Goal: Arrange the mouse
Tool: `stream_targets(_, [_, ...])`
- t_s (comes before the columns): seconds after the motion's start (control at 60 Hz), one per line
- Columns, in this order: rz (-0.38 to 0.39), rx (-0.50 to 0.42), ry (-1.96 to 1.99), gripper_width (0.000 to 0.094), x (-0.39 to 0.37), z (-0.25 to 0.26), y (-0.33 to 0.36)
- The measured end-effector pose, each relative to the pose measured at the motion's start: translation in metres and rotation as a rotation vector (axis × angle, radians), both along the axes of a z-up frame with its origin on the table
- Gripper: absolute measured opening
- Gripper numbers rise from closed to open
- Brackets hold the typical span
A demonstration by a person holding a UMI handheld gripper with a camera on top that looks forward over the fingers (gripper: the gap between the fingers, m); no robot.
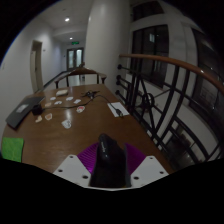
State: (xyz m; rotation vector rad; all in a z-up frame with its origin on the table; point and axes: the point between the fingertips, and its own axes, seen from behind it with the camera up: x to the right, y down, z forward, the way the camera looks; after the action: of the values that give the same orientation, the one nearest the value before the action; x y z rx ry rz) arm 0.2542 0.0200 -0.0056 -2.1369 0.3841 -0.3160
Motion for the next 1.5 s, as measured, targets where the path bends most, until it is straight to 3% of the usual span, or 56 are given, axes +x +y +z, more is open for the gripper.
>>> stream_targets(0.067, [-0.015,0.017,0.016,0.034,-0.005,0.003,-0.003])
stream_targets(0.2, [-0.037,-0.059,-0.107,0.0319,-0.012,0.026,-0.023])
stream_targets(0.333, [-0.046,0.104,-0.132,0.0318,-0.078,0.125,-0.032])
stream_targets(0.417, [0.003,0.179,-0.152,0.0319,-0.157,0.178,-0.036])
stream_targets(0.5, [0.125,0.225,-0.126,0.0319,-0.249,0.201,-0.025])
stream_targets(0.567, [0.23,0.226,-0.082,0.0318,-0.328,0.184,-0.014])
stream_targets(0.633, [0.294,0.142,-0.07,0.0318,-0.37,0.145,-0.001])
stream_targets(0.85, [0.353,-0.101,-0.052,0.0323,-0.421,0.0,-0.008])
stream_targets(0.883, [0.344,-0.041,-0.06,0.0316,-0.421,0.006,0.0])
stream_targets(1.05, [0.295,0.021,0.027,0.0312,-0.42,0.005,-0.002])
stream_targets(1.083, [0.292,0.013,0.017,0.033,-0.418,0.002,0.002])
stream_targets(1.1, [0.286,0.006,0.019,0.0419,-0.418,0.002,0.0])
stream_targets(1.133, [0.266,-0.007,0.027,0.0449,-0.417,0.001,-0.002])
stream_targets(1.217, [0.228,-0.043,0.032,0.088,-0.419,0.008,-0.02])
stream_targets(1.25, [0.232,-0.027,0.023,0.0839,-0.423,0.019,-0.027])
stream_targets(1.317, [0.232,0.018,-0.006,0.0851,-0.434,0.044,-0.047])
stream_targets(1.5, [0.152,0.044,-0.108,0.0849,-0.451,0.1,-0.14])
